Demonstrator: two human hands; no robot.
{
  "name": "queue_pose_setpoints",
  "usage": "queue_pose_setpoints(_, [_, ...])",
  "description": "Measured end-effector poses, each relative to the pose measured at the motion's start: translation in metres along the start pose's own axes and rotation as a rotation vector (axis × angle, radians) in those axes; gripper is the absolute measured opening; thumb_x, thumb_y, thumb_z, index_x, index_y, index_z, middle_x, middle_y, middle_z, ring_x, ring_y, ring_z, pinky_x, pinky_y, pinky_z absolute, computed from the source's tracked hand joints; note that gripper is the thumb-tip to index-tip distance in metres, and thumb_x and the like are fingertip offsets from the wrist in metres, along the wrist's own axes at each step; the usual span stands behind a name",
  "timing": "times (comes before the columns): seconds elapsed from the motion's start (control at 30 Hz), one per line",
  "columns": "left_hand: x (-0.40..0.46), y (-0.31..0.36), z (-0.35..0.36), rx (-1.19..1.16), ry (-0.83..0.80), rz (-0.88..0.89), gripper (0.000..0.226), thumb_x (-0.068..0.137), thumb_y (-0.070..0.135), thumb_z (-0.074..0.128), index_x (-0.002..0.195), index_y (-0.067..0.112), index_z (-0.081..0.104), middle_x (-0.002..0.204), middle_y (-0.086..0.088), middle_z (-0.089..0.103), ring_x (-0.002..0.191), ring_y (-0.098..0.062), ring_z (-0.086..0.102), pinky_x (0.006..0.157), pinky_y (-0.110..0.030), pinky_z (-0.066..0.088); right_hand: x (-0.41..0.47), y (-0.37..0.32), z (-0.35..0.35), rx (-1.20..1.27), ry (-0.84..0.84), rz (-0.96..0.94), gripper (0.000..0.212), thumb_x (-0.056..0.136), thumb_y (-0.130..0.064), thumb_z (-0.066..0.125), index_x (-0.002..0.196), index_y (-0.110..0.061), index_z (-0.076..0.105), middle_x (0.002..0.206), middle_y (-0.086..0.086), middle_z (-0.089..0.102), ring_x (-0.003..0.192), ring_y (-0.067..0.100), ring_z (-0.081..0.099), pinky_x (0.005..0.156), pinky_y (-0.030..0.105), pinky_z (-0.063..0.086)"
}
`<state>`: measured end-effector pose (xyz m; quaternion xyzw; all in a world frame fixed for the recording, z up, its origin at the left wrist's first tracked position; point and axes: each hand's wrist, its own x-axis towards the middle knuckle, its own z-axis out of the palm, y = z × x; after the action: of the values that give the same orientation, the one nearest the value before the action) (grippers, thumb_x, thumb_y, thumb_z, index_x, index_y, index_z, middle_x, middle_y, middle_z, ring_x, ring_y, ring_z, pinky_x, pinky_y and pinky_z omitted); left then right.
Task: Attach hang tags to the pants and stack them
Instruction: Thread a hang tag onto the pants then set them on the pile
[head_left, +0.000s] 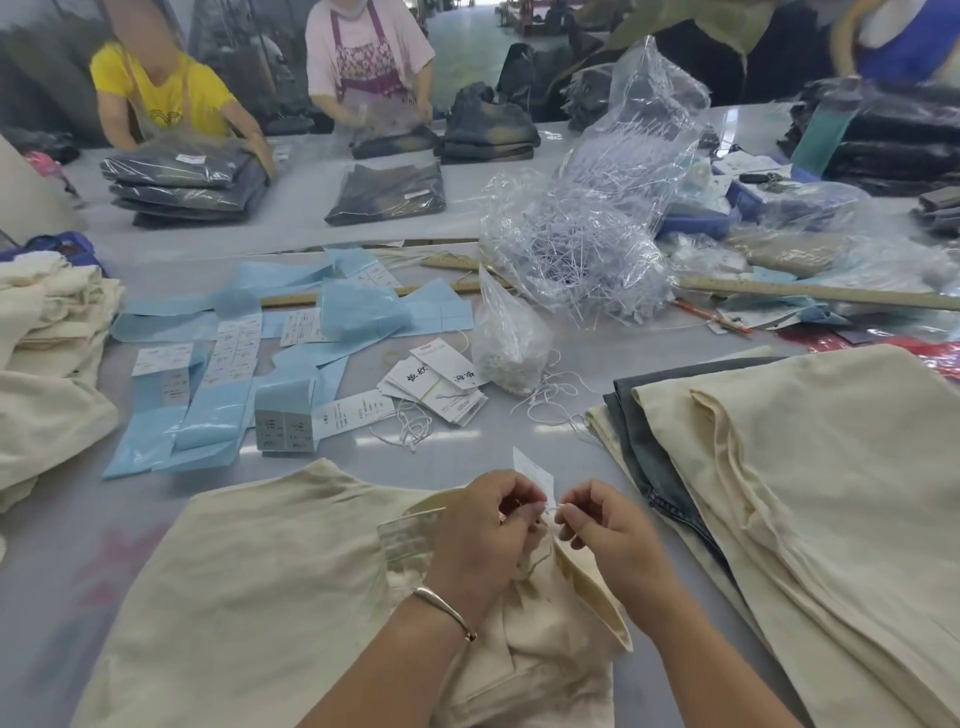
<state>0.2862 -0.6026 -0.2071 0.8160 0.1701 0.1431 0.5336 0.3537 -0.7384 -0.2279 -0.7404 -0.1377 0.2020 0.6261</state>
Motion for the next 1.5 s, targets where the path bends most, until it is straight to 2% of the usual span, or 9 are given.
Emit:
queue_pose_setpoints(0.27, [-0.001, -0.003, 0.001, -0.027, 0.015, -0.019, 0.015, 0.079, 0.007, 0.075, 0.073, 0.020, 0.070, 0.065, 0.011, 0.069, 0.057, 0.001, 0.063, 0.055, -0.009, 0.042, 0.002, -0.002, 0.002, 0.190, -0.138, -0.013, 0.010, 0.090, 0.005, 0.056, 0.085, -0.001, 0.062, 0.068, 0.001, 0.063, 0.064, 0.010, 0.058, 0.060, 0.019, 0.047])
queue_pose_setpoints(0.5, [0.000, 0.001, -0.001, 0.024, -0.006, -0.031, 0.011, 0.079, 0.014, 0.076, 0.073, 0.020, 0.069, 0.065, 0.004, 0.069, 0.061, -0.011, 0.062, 0.065, -0.035, 0.054, 0.003, 0.002, 0.001, 0.281, -0.163, 0.008, 0.006, 0.092, 0.000, 0.056, 0.090, 0.004, 0.061, 0.076, 0.010, 0.065, 0.072, 0.017, 0.062, 0.066, 0.025, 0.050])
queue_pose_setpoints(0.67, [0.000, 0.003, -0.004, 0.082, -0.041, -0.022, 0.009, 0.080, 0.014, 0.074, 0.074, 0.018, 0.069, 0.063, 0.005, 0.068, 0.059, -0.006, 0.060, 0.064, -0.030, 0.052, 0.002, 0.003, 0.002, 0.306, -0.189, 0.013, 0.006, 0.091, -0.001, 0.057, 0.090, 0.002, 0.062, 0.076, 0.005, 0.066, 0.072, 0.014, 0.062, 0.066, 0.023, 0.050])
queue_pose_setpoints(0.83, [-0.001, 0.004, -0.005, 0.080, -0.060, -0.013, 0.007, 0.080, 0.013, 0.073, 0.074, 0.016, 0.068, 0.063, 0.004, 0.068, 0.059, -0.009, 0.061, 0.062, -0.030, 0.051, 0.001, 0.001, -0.002, 0.198, -0.173, -0.003, 0.006, 0.091, 0.002, 0.058, 0.088, 0.001, 0.063, 0.074, 0.005, 0.066, 0.072, 0.013, 0.062, 0.065, 0.022, 0.049])
queue_pose_setpoints(1.07, [0.000, 0.002, -0.007, 0.337, -0.090, 0.130, 0.001, 0.079, 0.019, 0.069, 0.079, 0.019, 0.070, 0.071, 0.008, 0.066, 0.068, -0.008, 0.060, 0.067, -0.029, 0.050, 0.002, -0.010, -0.002, -0.284, -0.102, -0.173, 0.019, 0.081, 0.003, 0.067, 0.074, -0.015, 0.068, 0.068, -0.005, 0.067, 0.063, 0.003, 0.058, 0.063, 0.016, 0.044])
queue_pose_setpoints(1.2, [0.002, 0.001, -0.009, 0.273, -0.113, 0.114, 0.006, 0.080, 0.015, 0.072, 0.076, 0.018, 0.070, 0.066, 0.009, 0.064, 0.064, -0.007, 0.058, 0.065, -0.026, 0.049, -0.001, -0.015, -0.004, -0.277, -0.074, -0.179, 0.020, 0.081, 0.004, 0.067, 0.073, -0.015, 0.069, 0.067, -0.002, 0.069, 0.064, 0.007, 0.062, 0.062, 0.018, 0.046])
queue_pose_setpoints(1.33, [0.004, 0.000, -0.017, 0.075, -0.183, 0.043, 0.020, 0.079, 0.002, 0.074, 0.071, 0.018, 0.065, 0.064, -0.005, 0.069, 0.054, -0.007, 0.062, 0.056, -0.020, 0.050, -0.004, -0.020, -0.005, -0.206, -0.112, -0.137, 0.013, 0.081, 0.006, 0.068, 0.077, -0.006, 0.070, 0.067, 0.004, 0.070, 0.065, 0.012, 0.065, 0.067, 0.027, 0.052])
queue_pose_setpoints(1.4, [0.007, 0.001, -0.022, 0.030, -0.229, 0.025, 0.017, 0.077, 0.002, 0.077, 0.071, 0.012, 0.064, 0.063, -0.011, 0.069, 0.054, -0.014, 0.065, 0.057, -0.025, 0.053, -0.005, -0.022, -0.007, -0.158, -0.138, -0.111, 0.011, 0.081, 0.007, 0.068, 0.078, -0.003, 0.071, 0.068, 0.007, 0.070, 0.066, 0.015, 0.065, 0.069, 0.029, 0.054])
queue_pose_setpoints(1.5, [0.011, 0.000, -0.028, 0.025, -0.288, -0.004, 0.021, 0.073, 0.007, 0.082, 0.069, 0.015, 0.063, 0.058, 0.001, 0.066, 0.053, -0.013, 0.062, 0.058, -0.025, 0.051, -0.007, -0.024, -0.010, -0.140, -0.192, -0.081, 0.011, 0.080, 0.007, 0.068, 0.077, -0.003, 0.071, 0.067, 0.008, 0.070, 0.063, 0.016, 0.064, 0.067, 0.027, 0.054])
